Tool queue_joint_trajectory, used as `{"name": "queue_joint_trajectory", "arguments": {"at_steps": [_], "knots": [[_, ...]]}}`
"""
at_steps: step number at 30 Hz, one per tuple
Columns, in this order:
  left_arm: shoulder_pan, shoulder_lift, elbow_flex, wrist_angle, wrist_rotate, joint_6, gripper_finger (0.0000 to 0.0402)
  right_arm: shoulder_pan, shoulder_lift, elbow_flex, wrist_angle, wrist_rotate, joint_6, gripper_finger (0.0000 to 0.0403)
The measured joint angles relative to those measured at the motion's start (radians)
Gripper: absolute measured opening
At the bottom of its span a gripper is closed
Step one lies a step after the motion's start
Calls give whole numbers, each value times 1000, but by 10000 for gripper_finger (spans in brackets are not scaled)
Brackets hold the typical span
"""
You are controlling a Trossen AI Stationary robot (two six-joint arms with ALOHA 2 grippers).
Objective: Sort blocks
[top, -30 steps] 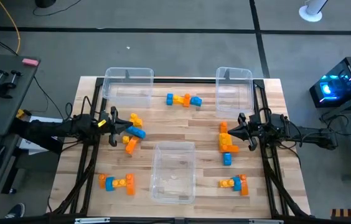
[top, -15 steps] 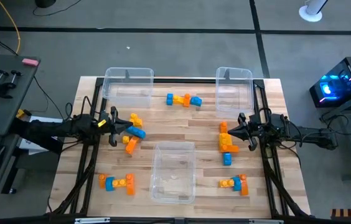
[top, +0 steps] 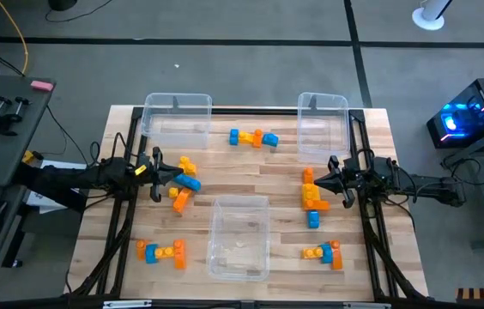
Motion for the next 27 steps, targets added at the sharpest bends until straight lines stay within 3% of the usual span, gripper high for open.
{"name": "queue_joint_trajectory", "arguments": {"at_steps": [27], "knots": [[0,0,0,0,0,0,0,0,0,0,0,0,0,1]]}}
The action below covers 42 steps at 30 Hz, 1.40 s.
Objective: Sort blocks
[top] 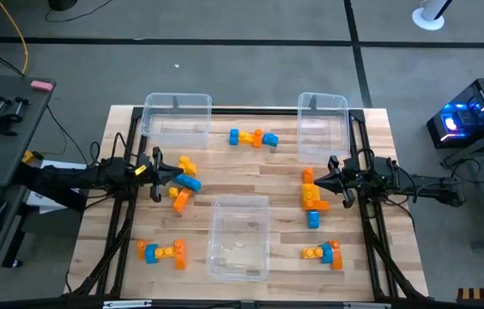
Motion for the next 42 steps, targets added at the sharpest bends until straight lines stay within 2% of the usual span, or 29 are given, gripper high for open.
{"name": "queue_joint_trajectory", "arguments": {"at_steps": [9,11,14,17,20,22,25,29,32,34,37,42], "knots": [[0,0,0,18,0,-2,0,0,0,0,0,0,0,1],[0,0,0,68,0,-49,0,0,0,0,0,0,0,1],[0,1,0,185,-2,-270,0,0,0,0,0,0,0,1],[1,3,0,330,-109,-404,0,0,0,0,0,0,0,1],[2,32,21,505,-210,-430,0,0,0,0,0,0,0,1],[2,79,90,506,-177,-395,0,0,0,0,0,0,0,1],[2,203,275,308,-42,-277,0,0,0,0,0,0,0,1],[2,415,613,-225,111,-186,1,0,0,0,0,0,0,1],[-9,566,836,-614,209,-256,11,0,0,0,0,0,0,1],[-36,644,924,-801,276,-344,23,0,0,0,0,0,0,1],[-115,714,940,-972,383,-507,44,0,0,0,0,0,0,1],[-326,754,817,-958,390,-797,90,0,0,0,0,0,0,1]]}}
